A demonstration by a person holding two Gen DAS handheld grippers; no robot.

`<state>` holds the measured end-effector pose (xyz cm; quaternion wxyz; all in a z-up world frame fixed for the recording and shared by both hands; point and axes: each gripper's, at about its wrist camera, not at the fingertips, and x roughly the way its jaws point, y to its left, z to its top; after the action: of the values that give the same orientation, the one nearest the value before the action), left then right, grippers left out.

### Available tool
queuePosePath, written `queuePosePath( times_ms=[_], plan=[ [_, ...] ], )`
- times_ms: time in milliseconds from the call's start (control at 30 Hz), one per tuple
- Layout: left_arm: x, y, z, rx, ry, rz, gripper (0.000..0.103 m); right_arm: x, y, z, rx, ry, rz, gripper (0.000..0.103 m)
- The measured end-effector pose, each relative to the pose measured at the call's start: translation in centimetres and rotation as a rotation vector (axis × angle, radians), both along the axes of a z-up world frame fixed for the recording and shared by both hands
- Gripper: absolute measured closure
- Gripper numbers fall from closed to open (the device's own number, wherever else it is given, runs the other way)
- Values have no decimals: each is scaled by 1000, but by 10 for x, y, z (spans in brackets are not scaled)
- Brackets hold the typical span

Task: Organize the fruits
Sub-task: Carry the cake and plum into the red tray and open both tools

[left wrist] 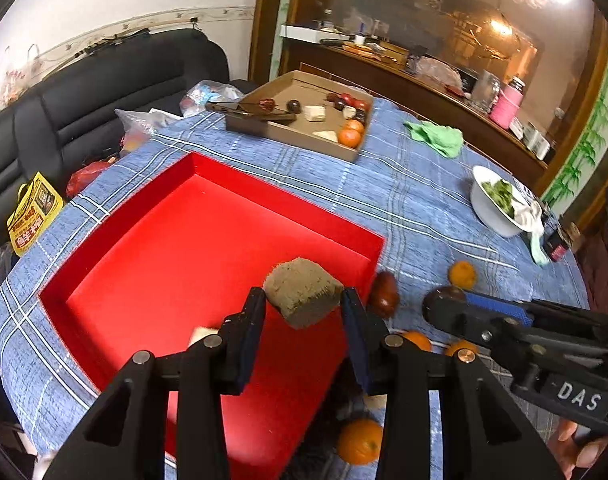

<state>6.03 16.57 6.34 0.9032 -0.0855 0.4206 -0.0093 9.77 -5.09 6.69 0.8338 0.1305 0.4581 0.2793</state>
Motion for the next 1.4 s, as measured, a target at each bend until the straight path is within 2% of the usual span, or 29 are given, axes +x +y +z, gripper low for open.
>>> queuePosePath(
  times_ms=[300, 533, 800, 1033, 1200, 1233, 1267, 1300, 1333, 1400],
  plan=[
    [26, 31, -12, -6, 18, 42, 65, 48, 37, -7, 3, 19, 27, 75],
    [39, 47, -29, -25, 49, 67, 65, 73, 62, -22, -62, 38, 50, 75],
    [42, 50, -49, -28, 97, 60, 65, 81, 74, -39, -123, 50, 60, 75],
    [40, 49, -52, -22, 97, 57, 65, 76, 77, -44, -143, 35, 61, 74],
    [36, 48, -50, -10, 85, 61, 65, 69, 73, -39, -140, 14, 45, 66],
    [35, 48, -49, -9, 79, 63, 65, 68, 72, -37, -135, 11, 40, 59],
    [34, 48, -48, -10, 75, 62, 59, 66, 68, -35, -118, 8, 32, 54],
    [33, 46, -46, -8, 65, 59, 45, 64, 66, -33, -107, 4, 29, 53],
    [31, 45, -43, -2, 53, 56, 41, 61, 64, -30, -103, -2, 23, 51],
    [28, 41, -37, 3, 32, 45, 39, 54, 58, -24, -91, -16, 9, 48]
  ],
)
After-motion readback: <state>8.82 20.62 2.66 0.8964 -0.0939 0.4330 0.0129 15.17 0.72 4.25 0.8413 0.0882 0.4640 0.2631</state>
